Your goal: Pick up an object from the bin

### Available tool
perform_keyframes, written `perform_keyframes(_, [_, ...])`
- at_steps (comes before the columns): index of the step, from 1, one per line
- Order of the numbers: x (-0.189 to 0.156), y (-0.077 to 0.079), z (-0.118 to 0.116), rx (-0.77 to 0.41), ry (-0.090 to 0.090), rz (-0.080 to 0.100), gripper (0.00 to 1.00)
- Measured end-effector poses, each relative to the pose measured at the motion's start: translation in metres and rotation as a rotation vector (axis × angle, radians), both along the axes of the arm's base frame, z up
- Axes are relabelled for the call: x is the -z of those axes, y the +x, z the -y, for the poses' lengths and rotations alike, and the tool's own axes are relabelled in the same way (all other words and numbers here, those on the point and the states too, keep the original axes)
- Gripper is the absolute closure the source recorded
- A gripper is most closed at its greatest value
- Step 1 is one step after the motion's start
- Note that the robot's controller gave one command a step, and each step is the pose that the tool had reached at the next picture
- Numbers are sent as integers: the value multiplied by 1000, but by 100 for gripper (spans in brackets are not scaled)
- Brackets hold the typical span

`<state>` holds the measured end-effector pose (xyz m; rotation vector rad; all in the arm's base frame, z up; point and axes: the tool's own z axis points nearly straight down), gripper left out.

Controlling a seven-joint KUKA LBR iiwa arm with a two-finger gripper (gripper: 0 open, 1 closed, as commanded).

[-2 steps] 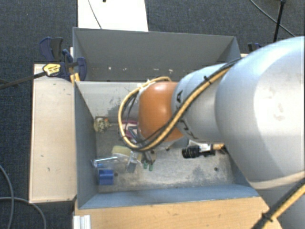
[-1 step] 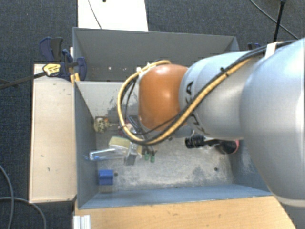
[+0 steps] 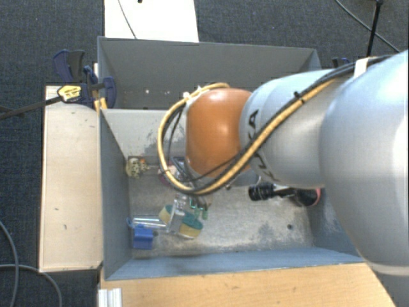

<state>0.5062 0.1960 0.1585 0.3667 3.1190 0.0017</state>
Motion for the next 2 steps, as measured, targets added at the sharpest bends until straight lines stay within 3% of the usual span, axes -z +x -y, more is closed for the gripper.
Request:
perform_keyframes(1, [90, -7, 39, 78, -4, -7, 0])
perform_keyframes(2, [86, -5, 37, 81, 0, 0, 100])
